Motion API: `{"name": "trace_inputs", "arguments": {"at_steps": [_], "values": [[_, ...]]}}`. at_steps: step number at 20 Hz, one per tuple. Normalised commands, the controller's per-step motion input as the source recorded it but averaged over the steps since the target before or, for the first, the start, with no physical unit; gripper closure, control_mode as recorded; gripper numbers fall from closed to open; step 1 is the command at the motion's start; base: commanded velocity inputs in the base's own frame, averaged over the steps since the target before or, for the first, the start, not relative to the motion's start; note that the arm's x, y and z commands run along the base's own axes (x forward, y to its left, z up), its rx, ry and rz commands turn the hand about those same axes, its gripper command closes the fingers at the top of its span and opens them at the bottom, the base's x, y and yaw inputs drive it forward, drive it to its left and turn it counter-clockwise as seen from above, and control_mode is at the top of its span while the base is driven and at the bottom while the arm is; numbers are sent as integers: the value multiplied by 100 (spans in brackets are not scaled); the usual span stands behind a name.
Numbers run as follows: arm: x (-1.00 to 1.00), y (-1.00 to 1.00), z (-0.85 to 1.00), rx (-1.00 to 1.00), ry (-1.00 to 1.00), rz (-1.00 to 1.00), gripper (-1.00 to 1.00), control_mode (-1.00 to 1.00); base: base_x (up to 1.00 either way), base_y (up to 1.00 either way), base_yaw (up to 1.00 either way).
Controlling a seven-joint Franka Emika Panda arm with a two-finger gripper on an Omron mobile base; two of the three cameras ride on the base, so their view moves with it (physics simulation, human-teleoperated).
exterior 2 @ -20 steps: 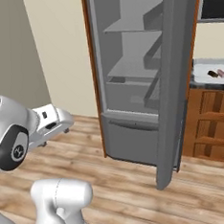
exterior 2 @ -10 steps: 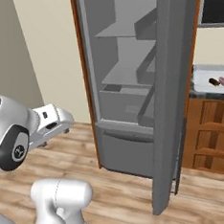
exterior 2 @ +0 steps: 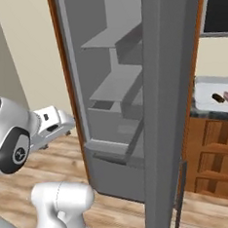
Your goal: Place one sweet potato and one steak in each tupperware on the nearby counter, to pack two identical lunches.
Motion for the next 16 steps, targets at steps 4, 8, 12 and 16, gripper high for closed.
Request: {"name": "trace_inputs", "arguments": {"at_steps": [4, 8, 12, 16], "values": [[0, 0, 0, 0, 0, 0, -100, 100, 56, -7, -11], [0, 0, 0, 0, 0, 0, -100, 100, 51, -9, -11], [0, 0, 0, 0, 0, 0, -100, 100, 58, 0, -10], [0, 0, 0, 0, 0, 0, -100, 100, 58, 0, -10]]}}
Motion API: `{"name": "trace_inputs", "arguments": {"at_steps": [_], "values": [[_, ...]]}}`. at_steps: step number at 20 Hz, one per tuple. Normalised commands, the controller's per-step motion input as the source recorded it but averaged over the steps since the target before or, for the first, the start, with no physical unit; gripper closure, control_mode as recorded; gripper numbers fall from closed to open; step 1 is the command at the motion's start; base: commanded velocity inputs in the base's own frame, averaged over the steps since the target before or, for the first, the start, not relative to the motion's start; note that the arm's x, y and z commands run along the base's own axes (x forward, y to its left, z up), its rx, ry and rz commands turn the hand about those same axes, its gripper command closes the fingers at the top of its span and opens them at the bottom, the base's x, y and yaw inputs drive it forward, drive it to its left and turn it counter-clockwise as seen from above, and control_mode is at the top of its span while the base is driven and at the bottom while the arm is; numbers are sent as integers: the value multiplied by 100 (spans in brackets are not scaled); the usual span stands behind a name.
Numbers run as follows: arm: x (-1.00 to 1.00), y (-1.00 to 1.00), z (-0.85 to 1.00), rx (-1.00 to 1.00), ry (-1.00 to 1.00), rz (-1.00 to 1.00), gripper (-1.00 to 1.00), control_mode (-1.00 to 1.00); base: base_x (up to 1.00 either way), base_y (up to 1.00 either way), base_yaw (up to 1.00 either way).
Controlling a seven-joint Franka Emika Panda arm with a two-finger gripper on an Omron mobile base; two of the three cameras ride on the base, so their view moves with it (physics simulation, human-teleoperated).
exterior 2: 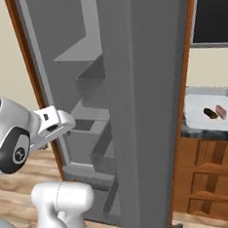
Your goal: Place one sweet potato and one steak in each tupperware on the nearby counter, to pack two identical lunches.
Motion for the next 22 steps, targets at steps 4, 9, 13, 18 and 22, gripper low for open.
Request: {"name": "trace_inputs", "arguments": {"at_steps": [4, 9, 13, 18, 22], "values": [[0, 0, 0, 0, 0, 0, -100, 100, 54, -2, -11], [0, 0, 0, 0, 0, 0, -100, 100, 51, -3, -11], [0, 0, 0, 0, 0, 0, -100, 100, 51, -2, -10], [0, 0, 0, 0, 0, 0, -100, 100, 47, -2, -10], [0, 0, 0, 0, 0, 0, -100, 100, 40, -2, -9]]}}
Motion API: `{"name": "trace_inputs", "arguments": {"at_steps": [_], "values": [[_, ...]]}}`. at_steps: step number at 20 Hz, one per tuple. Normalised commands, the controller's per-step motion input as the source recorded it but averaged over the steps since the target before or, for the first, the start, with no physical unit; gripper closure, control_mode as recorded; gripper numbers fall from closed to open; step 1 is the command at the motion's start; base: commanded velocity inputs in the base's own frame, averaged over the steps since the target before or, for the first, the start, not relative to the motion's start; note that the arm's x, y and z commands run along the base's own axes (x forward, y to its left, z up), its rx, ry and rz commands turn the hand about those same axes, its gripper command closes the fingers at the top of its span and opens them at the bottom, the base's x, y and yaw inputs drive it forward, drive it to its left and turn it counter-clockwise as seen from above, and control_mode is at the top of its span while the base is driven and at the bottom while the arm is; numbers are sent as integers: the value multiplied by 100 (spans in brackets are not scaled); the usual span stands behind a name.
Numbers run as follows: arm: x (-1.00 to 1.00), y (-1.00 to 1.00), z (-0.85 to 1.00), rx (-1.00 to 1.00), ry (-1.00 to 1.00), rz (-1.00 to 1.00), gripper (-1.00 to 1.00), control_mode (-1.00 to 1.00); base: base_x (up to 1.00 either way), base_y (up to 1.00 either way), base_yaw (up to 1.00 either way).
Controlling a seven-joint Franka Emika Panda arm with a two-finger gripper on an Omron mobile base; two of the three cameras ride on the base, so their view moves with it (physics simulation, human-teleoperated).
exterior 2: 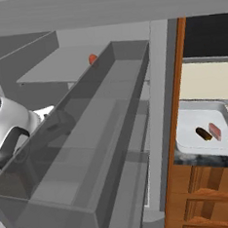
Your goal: Place one sweet potato and one steak in each tupperware on the nearby counter, to pack two identical lunches.
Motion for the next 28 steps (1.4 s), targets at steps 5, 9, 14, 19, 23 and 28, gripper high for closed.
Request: {"name": "trace_inputs", "arguments": {"at_steps": [5, 9, 14, 19, 23, 28], "values": [[32, 0, 0, 0, -8, -8, -100, -100, 0, 0, 0], [17, -1, 0, 0, -6, -5, -100, -100, 0, 0, 0], [1, -4, 18, 0, -9, -1, -100, -100, 0, 0, 0], [-2, 0, 53, 3, -7, -3, -100, -100, 0, 0, 0], [-3, 0, 69, 13, -4, -1, -100, -100, 0, 0, 0], [0, 0, 80, 19, 0, -2, -100, -100, 0, 0, 0]]}}
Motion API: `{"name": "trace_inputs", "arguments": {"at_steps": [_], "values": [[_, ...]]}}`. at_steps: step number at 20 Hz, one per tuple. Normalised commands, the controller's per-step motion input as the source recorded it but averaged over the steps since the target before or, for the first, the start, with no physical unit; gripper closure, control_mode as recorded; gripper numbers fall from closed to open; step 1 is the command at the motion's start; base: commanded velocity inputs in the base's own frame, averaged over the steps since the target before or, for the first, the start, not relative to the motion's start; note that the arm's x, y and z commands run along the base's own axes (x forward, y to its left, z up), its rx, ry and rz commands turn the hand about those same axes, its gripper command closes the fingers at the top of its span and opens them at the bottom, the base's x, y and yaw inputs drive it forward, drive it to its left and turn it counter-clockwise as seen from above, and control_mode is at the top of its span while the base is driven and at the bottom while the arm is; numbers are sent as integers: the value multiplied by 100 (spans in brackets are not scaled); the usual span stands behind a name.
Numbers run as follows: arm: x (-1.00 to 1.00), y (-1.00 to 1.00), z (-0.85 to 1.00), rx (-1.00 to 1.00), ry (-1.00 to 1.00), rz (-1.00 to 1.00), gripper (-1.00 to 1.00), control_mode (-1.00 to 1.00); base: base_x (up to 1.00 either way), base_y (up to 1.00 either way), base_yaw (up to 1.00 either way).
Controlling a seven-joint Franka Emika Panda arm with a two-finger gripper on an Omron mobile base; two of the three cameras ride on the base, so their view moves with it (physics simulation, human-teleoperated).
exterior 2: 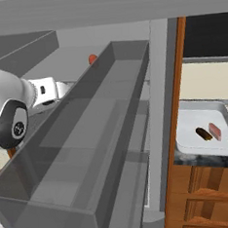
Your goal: Place one sweet potato and one steak in each tupperware on the nearby counter, to pack two identical lunches.
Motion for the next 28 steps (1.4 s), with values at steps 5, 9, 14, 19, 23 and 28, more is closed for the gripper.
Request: {"name": "trace_inputs", "arguments": {"at_steps": [5, 9, 14, 19, 23, 28], "values": [[5, 1, 51, 9, 0, -4, -100, -100, 0, 0, 0], [29, 0, 22, 8, 0, -7, -100, -100, 0, 0, 0], [52, 0, 1, 14, -1, -10, -100, -100, 0, 0, 0], [57, 0, 0, 17, -10, -8, -100, -100, 0, 0, 0], [52, 0, 0, 5, -4, -5, -100, -100, 0, 0, 0], [62, 0, 0, 0, 0, -2, -100, -100, 0, 0, 0]]}}
